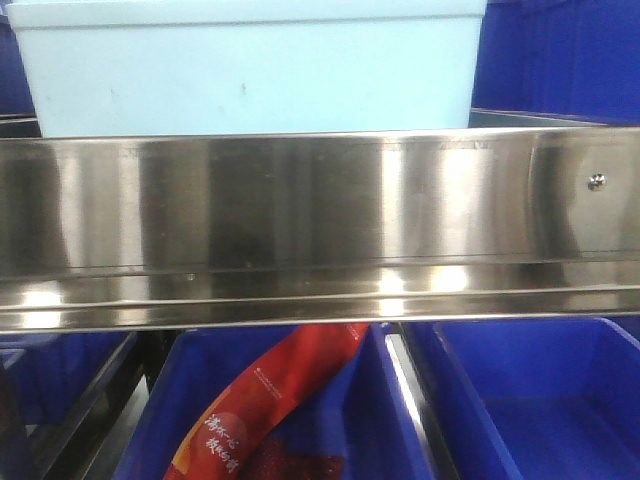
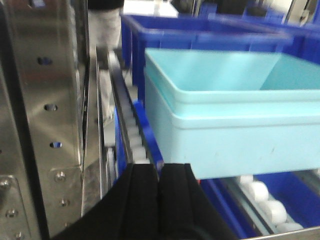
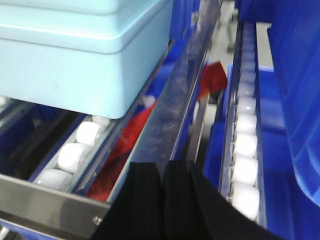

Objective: Move two blue bins to right shelf middle

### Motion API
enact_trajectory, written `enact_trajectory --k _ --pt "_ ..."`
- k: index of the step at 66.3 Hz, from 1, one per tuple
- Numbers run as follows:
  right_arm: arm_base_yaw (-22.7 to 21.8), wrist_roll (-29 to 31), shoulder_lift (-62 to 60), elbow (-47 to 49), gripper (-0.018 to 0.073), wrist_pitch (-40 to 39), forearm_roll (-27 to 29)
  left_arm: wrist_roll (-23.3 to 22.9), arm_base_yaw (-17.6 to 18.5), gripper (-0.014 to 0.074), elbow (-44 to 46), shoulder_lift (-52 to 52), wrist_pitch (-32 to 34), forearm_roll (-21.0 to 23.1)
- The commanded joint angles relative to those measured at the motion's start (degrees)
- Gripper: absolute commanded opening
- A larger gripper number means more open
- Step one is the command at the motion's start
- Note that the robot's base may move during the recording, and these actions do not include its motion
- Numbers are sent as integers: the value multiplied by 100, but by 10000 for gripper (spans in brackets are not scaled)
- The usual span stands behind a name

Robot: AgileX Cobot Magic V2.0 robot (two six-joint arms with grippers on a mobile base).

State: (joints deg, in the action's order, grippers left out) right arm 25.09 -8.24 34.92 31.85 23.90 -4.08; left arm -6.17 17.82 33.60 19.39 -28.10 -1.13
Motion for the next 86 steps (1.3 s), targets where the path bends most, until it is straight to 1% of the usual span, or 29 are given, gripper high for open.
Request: enact_trajectory --k 1,12,25,86 --pt "2 21 -446 -263 -160 -453 -72 -47 25 -111 -254 -441 387 -13" --pt "2 21 -1157 -404 -162 -594 -98 -47 25 -111 -432 -959 391 -13" --pt "2 21 -1623 -404 -162 -879 -203 -47 25 -111 -432 -1044 378 -13" --pt "2 21 -1623 -404 -162 -916 -203 -47 -4 -111 -437 -1044 338 -13"
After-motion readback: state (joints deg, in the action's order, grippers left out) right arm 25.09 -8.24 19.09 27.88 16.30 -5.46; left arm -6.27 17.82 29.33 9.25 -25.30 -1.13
